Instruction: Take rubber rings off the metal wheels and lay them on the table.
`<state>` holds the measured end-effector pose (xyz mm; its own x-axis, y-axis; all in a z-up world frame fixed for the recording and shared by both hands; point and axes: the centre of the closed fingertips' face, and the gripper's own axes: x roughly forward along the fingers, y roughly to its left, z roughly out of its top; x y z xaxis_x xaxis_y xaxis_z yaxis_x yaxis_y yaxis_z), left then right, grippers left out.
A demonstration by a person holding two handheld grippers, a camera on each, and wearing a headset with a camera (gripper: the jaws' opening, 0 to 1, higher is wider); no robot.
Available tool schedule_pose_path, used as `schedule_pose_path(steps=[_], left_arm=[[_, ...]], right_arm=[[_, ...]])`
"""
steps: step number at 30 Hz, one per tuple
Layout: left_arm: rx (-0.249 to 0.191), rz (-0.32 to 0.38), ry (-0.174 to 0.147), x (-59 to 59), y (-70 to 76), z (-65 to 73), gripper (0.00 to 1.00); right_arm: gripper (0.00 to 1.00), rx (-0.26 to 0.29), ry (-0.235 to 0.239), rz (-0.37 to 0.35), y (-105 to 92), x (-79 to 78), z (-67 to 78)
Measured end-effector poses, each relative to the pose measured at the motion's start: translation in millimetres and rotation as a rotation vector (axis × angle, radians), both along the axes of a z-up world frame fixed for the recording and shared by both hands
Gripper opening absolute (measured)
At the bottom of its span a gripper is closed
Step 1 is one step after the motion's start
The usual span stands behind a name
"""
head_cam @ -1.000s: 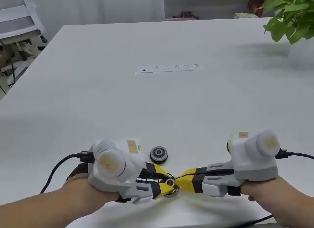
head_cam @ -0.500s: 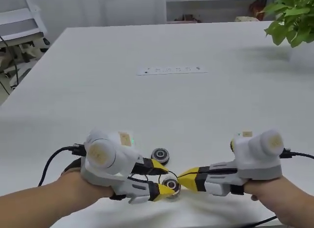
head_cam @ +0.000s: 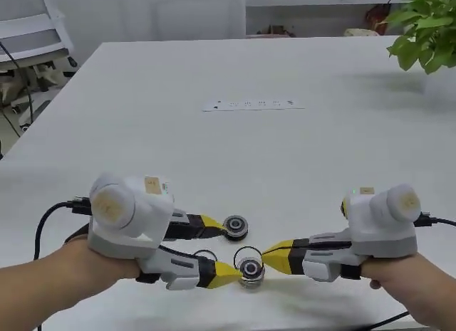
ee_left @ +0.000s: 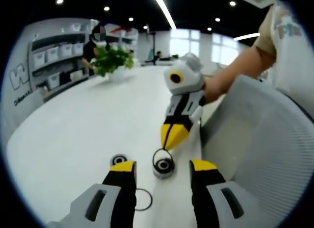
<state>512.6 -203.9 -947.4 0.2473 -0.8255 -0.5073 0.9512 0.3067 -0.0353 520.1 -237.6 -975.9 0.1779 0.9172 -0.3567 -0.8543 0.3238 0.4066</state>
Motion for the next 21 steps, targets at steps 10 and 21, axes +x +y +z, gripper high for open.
schedule_pose_path(steps=[10, 21], left_arm=[[-0.016, 0.033, -0.016, 3.1, 20.3, 15.3, 0.56], [-0.047, 0.088, -0.025, 3.6, 40.3, 25.5, 0.64]], right_arm=[[0.00, 0.015, -0.009, 0.000, 0.9, 0.7, 11.8], [0.00, 0.020, -0.033, 0.004, 5.8, 9.7, 27.4]])
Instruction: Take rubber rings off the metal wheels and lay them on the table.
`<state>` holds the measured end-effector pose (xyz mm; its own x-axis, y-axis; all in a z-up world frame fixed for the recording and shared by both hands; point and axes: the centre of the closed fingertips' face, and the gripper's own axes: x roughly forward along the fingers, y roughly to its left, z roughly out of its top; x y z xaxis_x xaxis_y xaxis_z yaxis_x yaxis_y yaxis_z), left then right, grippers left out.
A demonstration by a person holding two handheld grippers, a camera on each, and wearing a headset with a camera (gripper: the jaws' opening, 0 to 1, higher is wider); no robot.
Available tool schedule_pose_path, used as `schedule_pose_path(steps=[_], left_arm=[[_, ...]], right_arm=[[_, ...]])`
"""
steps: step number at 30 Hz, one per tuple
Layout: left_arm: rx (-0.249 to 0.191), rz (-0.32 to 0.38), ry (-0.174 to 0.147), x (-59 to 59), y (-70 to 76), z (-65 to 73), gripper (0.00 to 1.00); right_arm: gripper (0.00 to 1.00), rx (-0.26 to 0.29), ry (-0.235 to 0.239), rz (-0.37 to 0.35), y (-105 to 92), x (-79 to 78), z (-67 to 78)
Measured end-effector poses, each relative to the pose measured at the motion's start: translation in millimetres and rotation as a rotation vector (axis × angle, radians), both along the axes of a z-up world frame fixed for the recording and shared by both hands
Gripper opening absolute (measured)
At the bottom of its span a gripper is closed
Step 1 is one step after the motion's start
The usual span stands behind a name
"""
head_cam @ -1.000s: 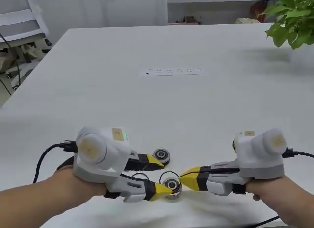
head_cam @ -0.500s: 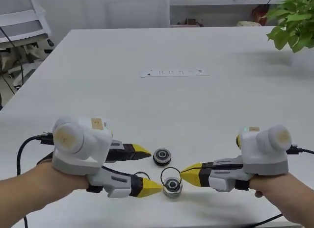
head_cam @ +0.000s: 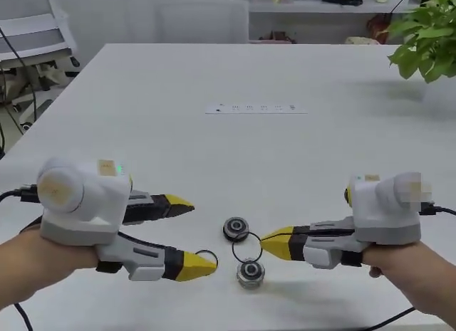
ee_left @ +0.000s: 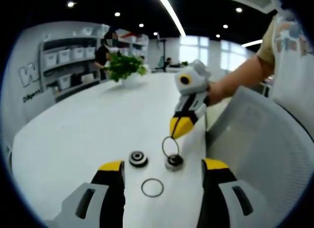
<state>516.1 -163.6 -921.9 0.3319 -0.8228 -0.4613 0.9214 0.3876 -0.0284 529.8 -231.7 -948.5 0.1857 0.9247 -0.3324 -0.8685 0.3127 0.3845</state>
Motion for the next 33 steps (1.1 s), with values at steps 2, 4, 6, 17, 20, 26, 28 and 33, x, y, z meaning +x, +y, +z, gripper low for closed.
schedule_pose_path(steps=[2, 4, 6, 17, 20, 26, 28, 33], left_arm=[[0.000, 0.002, 0.001, -1.1, 2.6, -0.4, 0.66], [0.004, 0.008, -0.003, -1.5, 6.7, -0.9, 0.67], [0.000, 0.014, -0.001, -1.6, 10.5, -0.2, 0.69], [0.008, 0.048, -0.002, -3.6, 33.9, -1.3, 0.72], [-0.003, 0.067, -0.002, -2.2, 39.8, 0.4, 0.73], [-0.006, 0.085, 0.000, -4.0, 50.3, 0.7, 0.74], [0.000, 0.089, -0.002, -4.6, 54.5, -0.4, 0.75], [0.001, 0.107, 0.001, -4.9, 62.6, -1.8, 0.76]], right_arm=[[0.00, 0.001, -0.002, 0.002, 1.8, 0.8, 1.6], [0.00, -0.001, -0.005, 0.008, 4.5, 1.5, 2.7], [0.00, -0.003, -0.006, 0.014, 7.4, 2.3, 4.0], [0.00, -0.023, -0.025, 0.066, 31.3, 3.7, 13.4], [0.00, -0.027, -0.024, 0.077, 36.8, 5.5, 13.1], [0.00, -0.042, -0.028, 0.101, 46.4, 7.7, 12.0], [0.00, -0.051, -0.028, 0.106, 48.2, 10.1, 9.6], [0.00, -0.076, -0.020, 0.118, 51.8, 12.0, 2.0]])
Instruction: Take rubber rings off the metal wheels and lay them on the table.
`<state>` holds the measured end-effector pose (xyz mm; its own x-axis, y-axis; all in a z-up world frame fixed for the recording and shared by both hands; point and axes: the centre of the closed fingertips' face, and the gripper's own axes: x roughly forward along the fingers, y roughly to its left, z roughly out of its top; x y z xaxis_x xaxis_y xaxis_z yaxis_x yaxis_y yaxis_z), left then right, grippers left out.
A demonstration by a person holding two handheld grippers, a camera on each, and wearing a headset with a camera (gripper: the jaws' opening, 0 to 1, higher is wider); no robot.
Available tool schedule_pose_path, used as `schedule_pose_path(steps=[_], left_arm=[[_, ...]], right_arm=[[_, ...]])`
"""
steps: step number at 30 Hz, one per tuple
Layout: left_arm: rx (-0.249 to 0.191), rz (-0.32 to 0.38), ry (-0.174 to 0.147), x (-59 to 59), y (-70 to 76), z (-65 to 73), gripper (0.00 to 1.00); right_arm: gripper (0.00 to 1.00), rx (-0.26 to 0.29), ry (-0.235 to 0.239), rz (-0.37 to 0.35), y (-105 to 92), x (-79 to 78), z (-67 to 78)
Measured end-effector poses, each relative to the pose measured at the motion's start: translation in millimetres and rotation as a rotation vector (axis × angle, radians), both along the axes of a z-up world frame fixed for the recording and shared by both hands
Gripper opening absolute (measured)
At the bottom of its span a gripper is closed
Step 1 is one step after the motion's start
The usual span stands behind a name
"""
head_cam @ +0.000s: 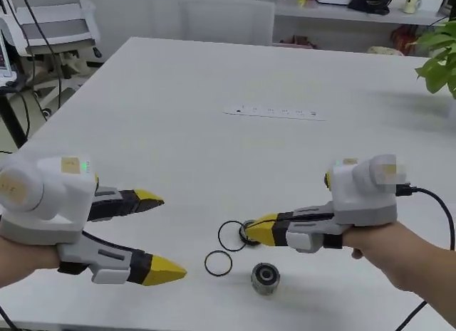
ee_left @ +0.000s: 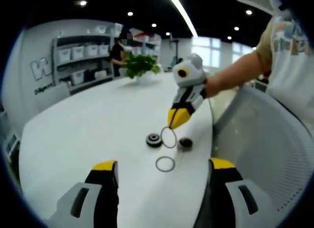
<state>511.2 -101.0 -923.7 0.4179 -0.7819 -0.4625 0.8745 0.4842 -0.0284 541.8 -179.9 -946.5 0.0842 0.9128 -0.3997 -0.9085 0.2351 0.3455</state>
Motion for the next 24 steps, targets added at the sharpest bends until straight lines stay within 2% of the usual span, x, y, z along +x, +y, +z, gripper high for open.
schedule_pose_path(steps=[7, 16, 24], left_arm=[[0.004, 0.020, 0.012, -1.3, 7.9, -3.8, 0.76], [0.007, 0.023, 0.015, -2.5, 8.6, -5.2, 0.76], [0.004, 0.024, 0.024, -5.0, 7.5, -8.0, 0.76]], right_arm=[[0.00, -0.043, 0.011, 0.006, 6.5, 0.0, -13.5], [0.00, -0.081, 0.036, 0.036, 18.0, -5.7, -26.1], [0.00, -0.116, 0.059, 0.039, 20.0, -9.3, -41.3]])
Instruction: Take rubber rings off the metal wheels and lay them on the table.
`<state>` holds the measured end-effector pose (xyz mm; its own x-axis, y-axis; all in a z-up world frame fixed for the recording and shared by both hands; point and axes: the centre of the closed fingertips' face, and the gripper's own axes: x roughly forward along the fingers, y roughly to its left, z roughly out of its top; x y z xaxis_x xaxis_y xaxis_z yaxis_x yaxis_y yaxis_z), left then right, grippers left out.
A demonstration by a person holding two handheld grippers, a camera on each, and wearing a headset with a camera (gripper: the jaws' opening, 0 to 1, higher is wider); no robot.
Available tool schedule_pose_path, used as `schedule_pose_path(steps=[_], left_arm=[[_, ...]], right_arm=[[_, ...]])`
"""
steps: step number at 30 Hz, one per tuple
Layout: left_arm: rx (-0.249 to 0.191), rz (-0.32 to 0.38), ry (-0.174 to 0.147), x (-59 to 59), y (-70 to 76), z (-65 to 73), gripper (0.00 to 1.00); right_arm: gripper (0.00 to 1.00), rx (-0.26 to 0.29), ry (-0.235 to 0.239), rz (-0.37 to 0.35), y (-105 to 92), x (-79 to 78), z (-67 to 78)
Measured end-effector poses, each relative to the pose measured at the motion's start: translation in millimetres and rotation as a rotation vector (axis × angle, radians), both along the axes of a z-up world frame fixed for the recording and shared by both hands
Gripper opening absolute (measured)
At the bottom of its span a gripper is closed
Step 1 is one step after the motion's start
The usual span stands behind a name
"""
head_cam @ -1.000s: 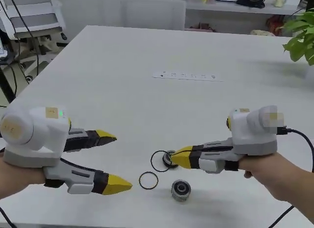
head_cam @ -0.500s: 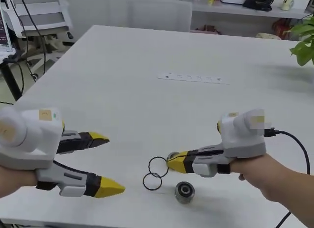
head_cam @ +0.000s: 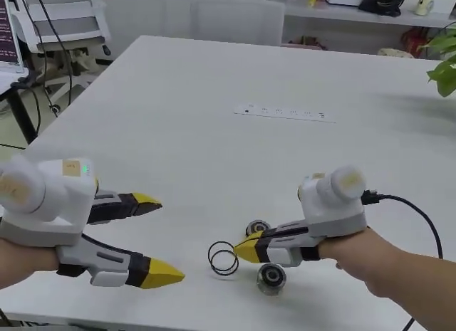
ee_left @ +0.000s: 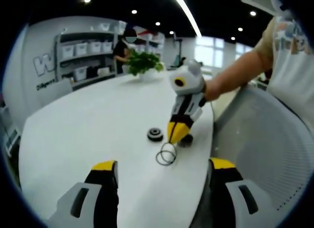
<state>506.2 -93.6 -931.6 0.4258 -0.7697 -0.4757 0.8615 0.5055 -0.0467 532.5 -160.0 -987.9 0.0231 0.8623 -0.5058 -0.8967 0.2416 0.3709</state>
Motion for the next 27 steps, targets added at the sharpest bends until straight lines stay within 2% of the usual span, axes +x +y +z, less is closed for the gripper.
schedule_pose_path(steps=[7, 20, 27], left_arm=[[0.002, 0.004, 0.008, -1.9, 1.2, -2.7, 0.76], [0.001, 0.007, 0.017, -2.7, 1.3, -4.6, 0.75], [-0.002, 0.008, 0.021, -1.2, 0.2, -5.8, 0.75]], right_arm=[[0.00, -0.036, 0.018, -0.018, -2.0, 2.7, -10.8], [0.00, -0.058, 0.038, -0.067, -5.1, 11.7, -20.1], [0.00, -0.084, 0.025, -0.075, -8.0, 16.1, -26.4]])
